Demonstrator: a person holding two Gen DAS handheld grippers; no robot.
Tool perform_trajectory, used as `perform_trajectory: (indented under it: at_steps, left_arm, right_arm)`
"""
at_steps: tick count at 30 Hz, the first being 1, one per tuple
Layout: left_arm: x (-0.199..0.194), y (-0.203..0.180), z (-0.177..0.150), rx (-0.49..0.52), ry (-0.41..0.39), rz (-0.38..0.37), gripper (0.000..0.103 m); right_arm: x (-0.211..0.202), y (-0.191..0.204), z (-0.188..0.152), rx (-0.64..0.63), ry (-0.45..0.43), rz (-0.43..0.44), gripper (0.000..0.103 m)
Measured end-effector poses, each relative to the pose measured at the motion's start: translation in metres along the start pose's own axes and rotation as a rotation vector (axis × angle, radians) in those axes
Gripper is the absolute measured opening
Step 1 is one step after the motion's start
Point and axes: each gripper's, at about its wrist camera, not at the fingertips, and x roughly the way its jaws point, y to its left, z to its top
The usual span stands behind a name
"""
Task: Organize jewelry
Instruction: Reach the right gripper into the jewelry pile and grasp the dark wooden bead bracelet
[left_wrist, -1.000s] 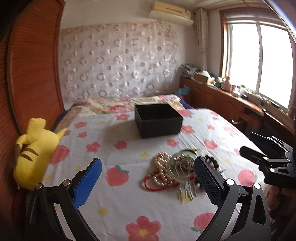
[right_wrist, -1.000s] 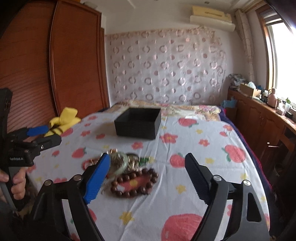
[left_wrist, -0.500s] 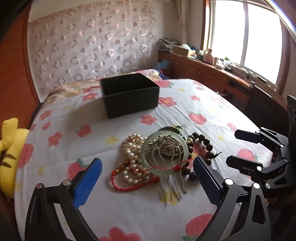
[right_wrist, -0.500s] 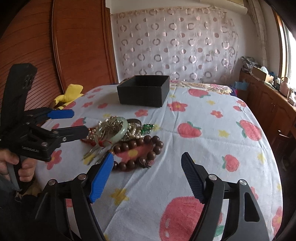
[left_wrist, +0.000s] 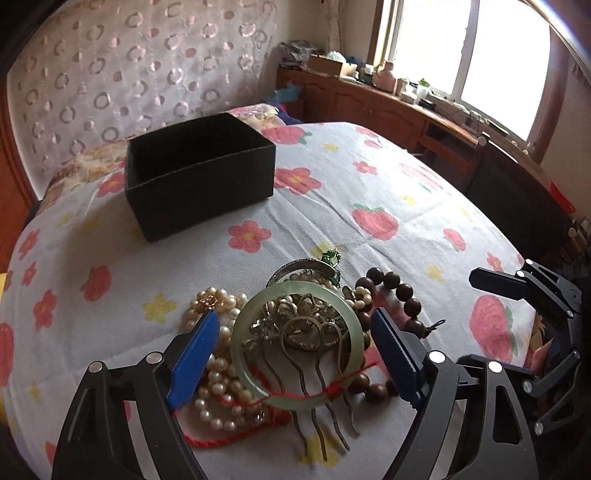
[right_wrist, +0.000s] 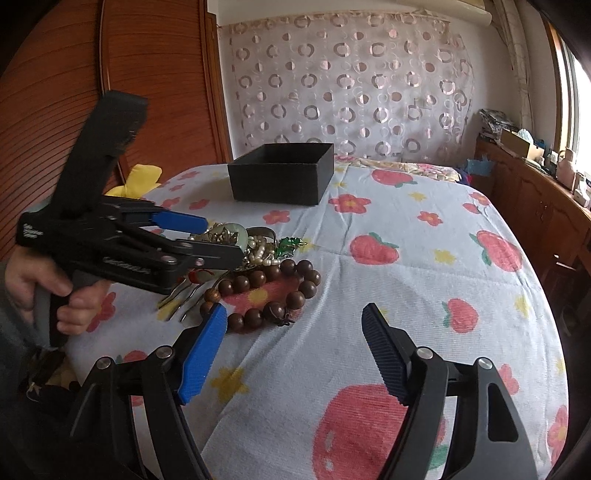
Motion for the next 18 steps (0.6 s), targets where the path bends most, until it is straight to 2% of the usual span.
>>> perform_trajectory:
  at_steps: [5,9,18]
  left_arm:
    - [0.007,-0.003,0.001,0.041,0.025,-0.004,0.078]
    - [0.006,-0.003,-0.002,0.046,0.023,-0.012,0.069]
    - [-0.011,0.001,-0.007,0.024,-0.019,-0.007,0.068]
  right_arm:
    - [0.0,0.0,-0.001,-0.001,0.003,-0.001,0.078]
    - [0.0,0.001,0.0,0.0,0.005,-0.007,0.078]
    - [0.004,0.001,0.007,-0.022,0.007,0.0,0.078]
